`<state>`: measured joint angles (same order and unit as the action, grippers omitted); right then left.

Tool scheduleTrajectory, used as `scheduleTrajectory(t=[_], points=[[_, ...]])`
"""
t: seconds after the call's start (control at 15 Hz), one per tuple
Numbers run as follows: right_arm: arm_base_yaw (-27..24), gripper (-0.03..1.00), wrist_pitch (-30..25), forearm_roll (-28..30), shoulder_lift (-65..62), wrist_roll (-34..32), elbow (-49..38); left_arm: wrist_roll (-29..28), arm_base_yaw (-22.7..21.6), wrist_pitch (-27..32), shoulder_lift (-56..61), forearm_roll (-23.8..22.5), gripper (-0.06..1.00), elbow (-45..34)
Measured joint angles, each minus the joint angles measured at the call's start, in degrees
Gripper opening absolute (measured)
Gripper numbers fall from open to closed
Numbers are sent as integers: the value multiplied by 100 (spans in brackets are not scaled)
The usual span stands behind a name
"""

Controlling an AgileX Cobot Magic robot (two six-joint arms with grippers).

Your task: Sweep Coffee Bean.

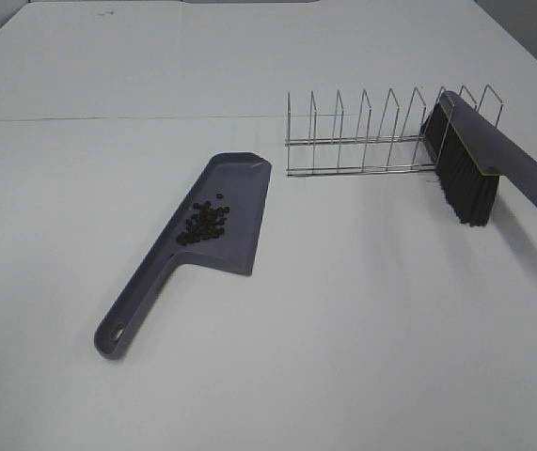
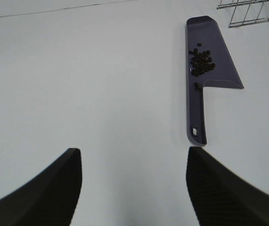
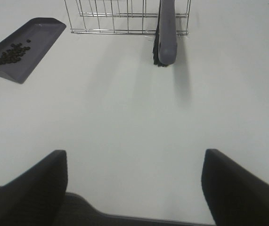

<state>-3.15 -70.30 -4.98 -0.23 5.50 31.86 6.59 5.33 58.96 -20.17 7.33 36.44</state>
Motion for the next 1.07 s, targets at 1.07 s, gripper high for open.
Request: scheduleTrajectory(t=[1.07], points=[[74, 70, 625, -132, -6, 275, -550, -917, 0, 269, 2051, -688, 62, -670]])
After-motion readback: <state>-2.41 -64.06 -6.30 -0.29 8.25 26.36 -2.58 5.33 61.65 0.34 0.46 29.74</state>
